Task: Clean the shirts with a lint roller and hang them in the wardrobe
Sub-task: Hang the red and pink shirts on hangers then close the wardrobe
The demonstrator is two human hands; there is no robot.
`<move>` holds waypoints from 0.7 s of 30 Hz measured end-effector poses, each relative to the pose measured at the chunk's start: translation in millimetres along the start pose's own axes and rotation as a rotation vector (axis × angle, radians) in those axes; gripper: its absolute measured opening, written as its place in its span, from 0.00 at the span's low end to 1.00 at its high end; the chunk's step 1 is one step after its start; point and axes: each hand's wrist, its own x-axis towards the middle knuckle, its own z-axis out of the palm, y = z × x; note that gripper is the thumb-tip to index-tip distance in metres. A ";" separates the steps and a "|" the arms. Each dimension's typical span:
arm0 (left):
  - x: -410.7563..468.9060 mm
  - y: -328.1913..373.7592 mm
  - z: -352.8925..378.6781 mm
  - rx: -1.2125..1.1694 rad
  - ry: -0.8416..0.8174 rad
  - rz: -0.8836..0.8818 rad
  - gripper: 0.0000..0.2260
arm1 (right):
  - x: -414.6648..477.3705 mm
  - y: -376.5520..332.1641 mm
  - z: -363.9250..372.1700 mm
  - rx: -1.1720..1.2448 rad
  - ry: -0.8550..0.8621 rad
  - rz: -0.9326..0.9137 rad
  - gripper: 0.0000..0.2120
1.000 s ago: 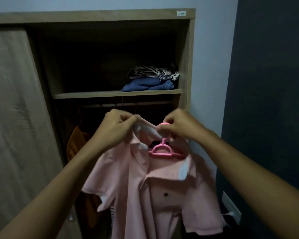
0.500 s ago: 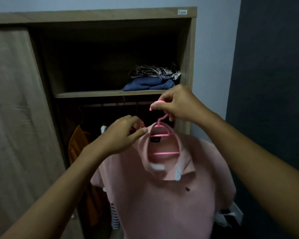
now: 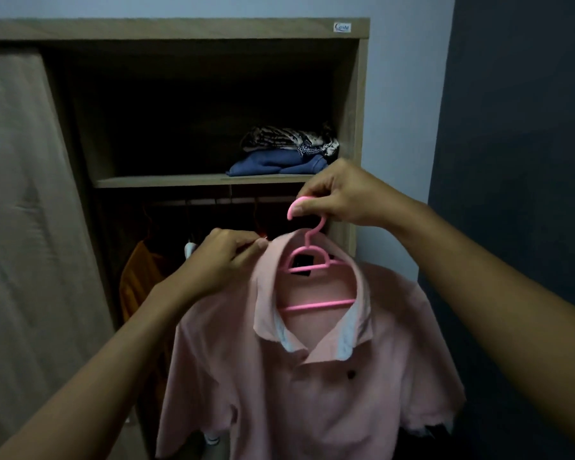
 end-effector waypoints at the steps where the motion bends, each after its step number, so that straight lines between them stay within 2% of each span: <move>1: 1.1 -2.0 0.3 -0.009 0.020 -0.031 0.15 | 0.2 1.1 -0.2 -0.001 -0.003 0.001 0.07; 5: -1.3 8.5 -8.8 -0.055 0.132 -0.048 0.18 | 3.2 1.2 -2.3 0.053 0.142 -0.052 0.07; 10: -9.5 27.8 0.3 0.011 -0.211 -0.140 0.24 | 5.1 5.1 15.9 -0.001 0.242 -0.046 0.06; 11: -11.7 26.3 3.2 0.009 -0.228 -0.159 0.25 | 2.8 5.6 15.2 0.013 0.281 -0.045 0.06; 14: -16.8 20.6 7.2 -0.037 -0.132 -0.166 0.32 | -7.7 7.1 12.9 0.137 0.304 0.053 0.09; 16: -19.2 15.4 8.7 -0.070 -0.072 -0.207 0.37 | -19.6 16.1 13.6 0.157 0.209 0.167 0.15; 19: -27.7 4.7 9.6 -0.133 -0.014 -0.283 0.39 | -49.5 37.2 16.6 -0.049 -0.146 0.338 0.25; 21: -31.9 -2.1 11.6 -0.193 0.031 -0.332 0.38 | -68.6 42.9 17.1 0.001 -0.347 0.443 0.24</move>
